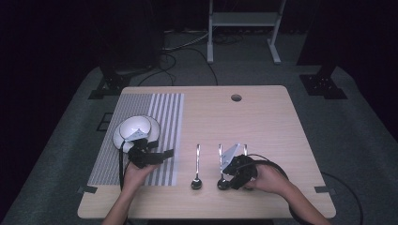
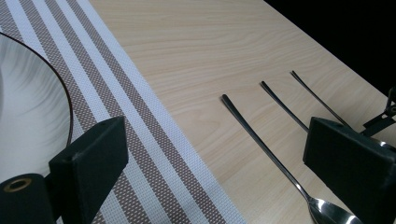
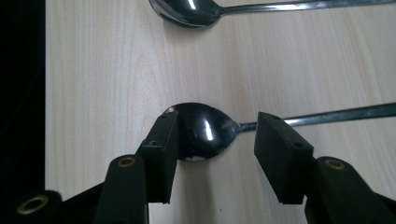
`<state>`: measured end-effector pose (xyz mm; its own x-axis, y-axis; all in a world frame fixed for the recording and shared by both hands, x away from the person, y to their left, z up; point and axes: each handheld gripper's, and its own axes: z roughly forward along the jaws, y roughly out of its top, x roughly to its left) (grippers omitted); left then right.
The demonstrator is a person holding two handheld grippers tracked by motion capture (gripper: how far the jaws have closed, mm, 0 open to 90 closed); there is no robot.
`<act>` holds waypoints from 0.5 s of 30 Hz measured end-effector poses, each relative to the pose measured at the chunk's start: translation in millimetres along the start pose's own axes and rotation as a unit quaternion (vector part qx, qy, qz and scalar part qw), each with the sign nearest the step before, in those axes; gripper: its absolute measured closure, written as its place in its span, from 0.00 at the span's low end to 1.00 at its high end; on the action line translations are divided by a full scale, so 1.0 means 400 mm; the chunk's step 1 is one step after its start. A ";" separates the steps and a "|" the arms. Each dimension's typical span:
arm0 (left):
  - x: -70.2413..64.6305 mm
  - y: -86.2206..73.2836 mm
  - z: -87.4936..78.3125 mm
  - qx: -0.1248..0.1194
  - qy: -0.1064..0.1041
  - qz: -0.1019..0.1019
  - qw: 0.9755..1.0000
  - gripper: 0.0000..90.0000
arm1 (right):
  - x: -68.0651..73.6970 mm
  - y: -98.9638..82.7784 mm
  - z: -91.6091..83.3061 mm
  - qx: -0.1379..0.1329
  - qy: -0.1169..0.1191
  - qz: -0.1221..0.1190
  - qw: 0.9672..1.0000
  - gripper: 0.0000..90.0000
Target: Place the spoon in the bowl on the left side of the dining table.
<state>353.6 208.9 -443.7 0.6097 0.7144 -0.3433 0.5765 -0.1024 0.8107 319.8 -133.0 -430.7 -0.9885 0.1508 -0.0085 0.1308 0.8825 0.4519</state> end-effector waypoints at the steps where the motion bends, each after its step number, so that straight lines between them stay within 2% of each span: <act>1: -0.001 -0.001 0.003 0.000 -0.001 0.000 1.000 0.06 | 0.003 0.008 0.008 0.009 -0.006 -0.010 1.000 0.56; 5: -0.006 -0.002 0.009 0.006 -0.004 0.003 1.000 0.06 | 0.009 0.016 0.020 0.021 -0.013 -0.024 0.999 0.56; 10: -0.017 -0.002 0.021 0.013 -0.012 0.009 1.000 0.06 | 0.030 0.024 0.042 0.034 -0.035 -0.049 0.998 0.56; 15: -0.022 -0.004 0.025 0.016 -0.014 0.012 1.000 0.06 | 0.041 0.025 0.052 0.041 -0.045 -0.054 0.997 0.56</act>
<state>352.8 195.9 -446.6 0.6390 0.6912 -0.3375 0.5784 -0.1426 0.8032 306.3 -112.5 -444.8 -0.9868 0.0890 -0.1351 0.0331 0.9286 0.3696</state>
